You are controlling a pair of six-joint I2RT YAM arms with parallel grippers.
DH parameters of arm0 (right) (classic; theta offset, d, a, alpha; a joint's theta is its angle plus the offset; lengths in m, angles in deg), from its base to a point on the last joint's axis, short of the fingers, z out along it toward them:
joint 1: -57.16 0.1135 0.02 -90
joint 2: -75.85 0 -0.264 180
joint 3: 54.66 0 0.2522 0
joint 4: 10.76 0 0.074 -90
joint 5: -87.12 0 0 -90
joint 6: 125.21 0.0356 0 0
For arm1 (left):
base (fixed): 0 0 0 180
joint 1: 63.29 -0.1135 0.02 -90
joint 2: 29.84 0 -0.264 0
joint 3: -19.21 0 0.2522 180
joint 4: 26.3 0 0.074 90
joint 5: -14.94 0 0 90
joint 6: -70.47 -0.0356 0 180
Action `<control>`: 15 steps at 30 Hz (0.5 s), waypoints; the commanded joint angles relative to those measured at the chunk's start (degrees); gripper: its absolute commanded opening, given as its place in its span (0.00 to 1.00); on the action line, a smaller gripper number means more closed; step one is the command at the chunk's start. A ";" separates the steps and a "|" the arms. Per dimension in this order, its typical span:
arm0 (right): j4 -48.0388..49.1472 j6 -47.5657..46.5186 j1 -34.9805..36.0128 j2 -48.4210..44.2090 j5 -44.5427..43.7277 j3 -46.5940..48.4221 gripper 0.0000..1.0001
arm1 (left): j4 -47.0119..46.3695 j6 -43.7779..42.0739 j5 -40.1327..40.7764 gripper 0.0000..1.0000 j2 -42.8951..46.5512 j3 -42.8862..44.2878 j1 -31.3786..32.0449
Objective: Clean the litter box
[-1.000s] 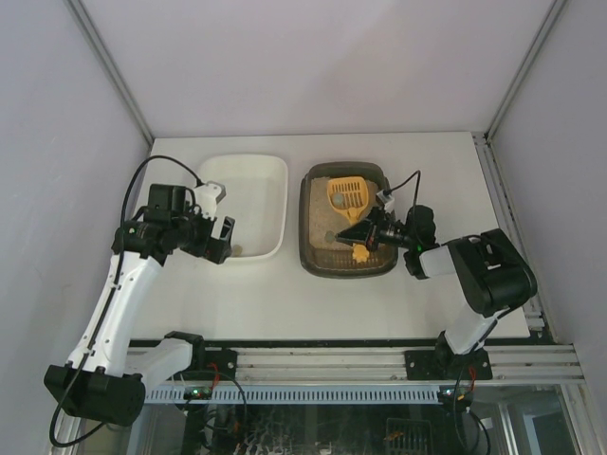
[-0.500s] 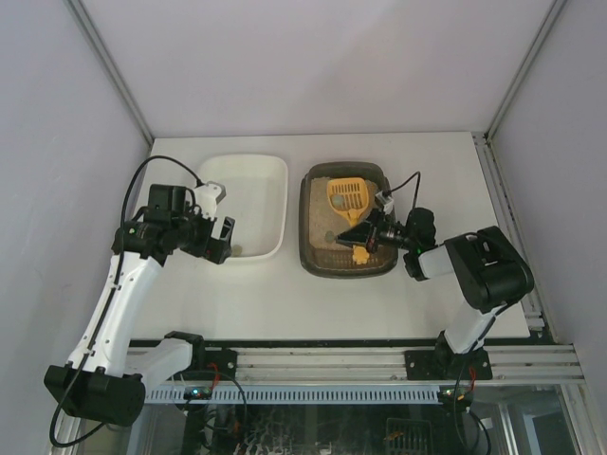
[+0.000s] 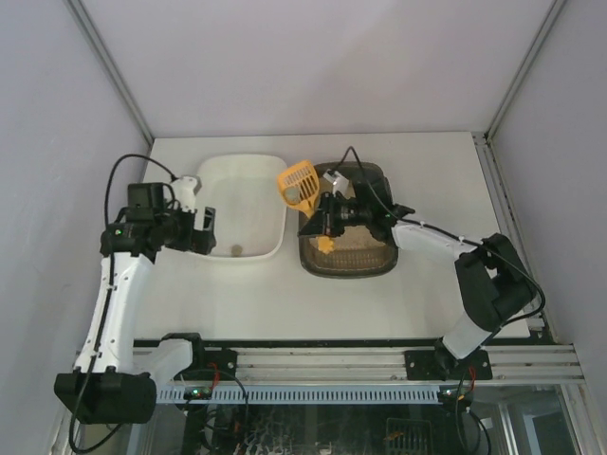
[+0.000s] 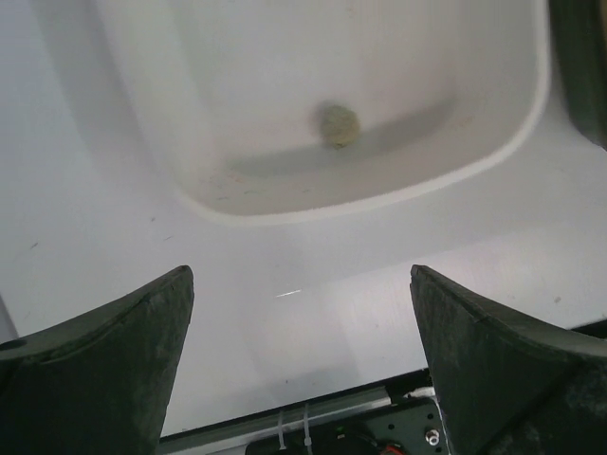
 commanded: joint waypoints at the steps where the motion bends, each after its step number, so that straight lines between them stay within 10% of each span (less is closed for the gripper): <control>1: -26.53 -16.14 6.55 3.46 -15.89 13.40 0.00 | -1.33 0.79 -5.63 1.00 -0.29 4.63 -11.82; 9: -60.45 -24.76 21.59 18.99 -53.45 42.64 0.00 | -3.83 1.17 -6.15 1.00 -1.54 4.04 -23.29; 15: -68.37 -27.61 28.46 26.05 -71.38 52.43 0.00 | -7.04 2.66 -5.74 1.00 1.20 1.74 -24.43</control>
